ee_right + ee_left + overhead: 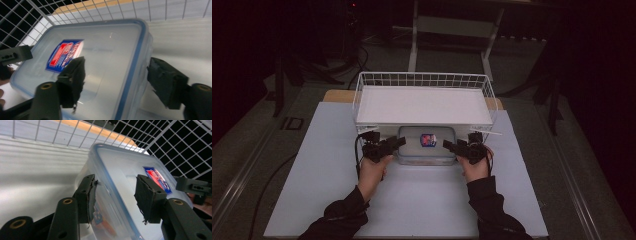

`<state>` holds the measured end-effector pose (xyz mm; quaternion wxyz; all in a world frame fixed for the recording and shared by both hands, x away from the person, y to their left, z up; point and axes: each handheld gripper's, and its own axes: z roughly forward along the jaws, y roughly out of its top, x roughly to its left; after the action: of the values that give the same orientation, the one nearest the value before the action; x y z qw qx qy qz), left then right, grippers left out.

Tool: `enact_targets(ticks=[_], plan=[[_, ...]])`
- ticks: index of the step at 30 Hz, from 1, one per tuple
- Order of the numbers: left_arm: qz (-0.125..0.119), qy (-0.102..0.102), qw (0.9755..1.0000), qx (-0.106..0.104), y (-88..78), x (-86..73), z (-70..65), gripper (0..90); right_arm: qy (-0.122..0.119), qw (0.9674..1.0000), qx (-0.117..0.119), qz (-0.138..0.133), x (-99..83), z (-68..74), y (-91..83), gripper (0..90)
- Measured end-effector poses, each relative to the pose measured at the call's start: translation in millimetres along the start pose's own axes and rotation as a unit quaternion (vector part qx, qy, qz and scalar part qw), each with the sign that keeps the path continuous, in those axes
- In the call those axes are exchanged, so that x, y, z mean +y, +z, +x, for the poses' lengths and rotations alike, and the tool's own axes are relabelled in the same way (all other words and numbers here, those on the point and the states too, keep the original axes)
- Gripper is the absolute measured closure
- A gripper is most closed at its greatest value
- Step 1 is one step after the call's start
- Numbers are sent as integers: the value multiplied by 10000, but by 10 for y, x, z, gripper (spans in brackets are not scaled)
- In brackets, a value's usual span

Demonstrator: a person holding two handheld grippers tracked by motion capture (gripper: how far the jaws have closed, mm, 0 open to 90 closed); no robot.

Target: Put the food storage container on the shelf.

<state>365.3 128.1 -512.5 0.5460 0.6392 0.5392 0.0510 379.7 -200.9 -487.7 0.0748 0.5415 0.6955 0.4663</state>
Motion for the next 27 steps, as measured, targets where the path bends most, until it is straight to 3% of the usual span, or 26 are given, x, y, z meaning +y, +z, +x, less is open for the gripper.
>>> enact_targets(ticks=[3,11,14,15,19,23,27], plan=[[-79,-58,10000,7,-3,-13,-19,500,-120,9998,-158,-18,0,52,-8,320],[-100,-3,9999,-13,-115,-52,-110,481,-360,9991,-91,-181,-52,63,-124,321],[0,2,10000,78,-196,-71,-150,463,-428,9989,-89,-151,-66,88,-167,322],[29,36,9999,109,-223,-75,-161,463,-568,9983,-98,-84,-89,126,-218,329],[53,96,9999,57,-301,-94,-194,462,-666,9977,-55,-68,-120,164,-285,329],[227,181,9996,-13,-404,-151,-251,446,-765,9970,53,-102,-169,251,-416,344],[390,379,9985,73,-490,-203,-281,389,-786,9964,311,-84,-233,351,-489,391]])
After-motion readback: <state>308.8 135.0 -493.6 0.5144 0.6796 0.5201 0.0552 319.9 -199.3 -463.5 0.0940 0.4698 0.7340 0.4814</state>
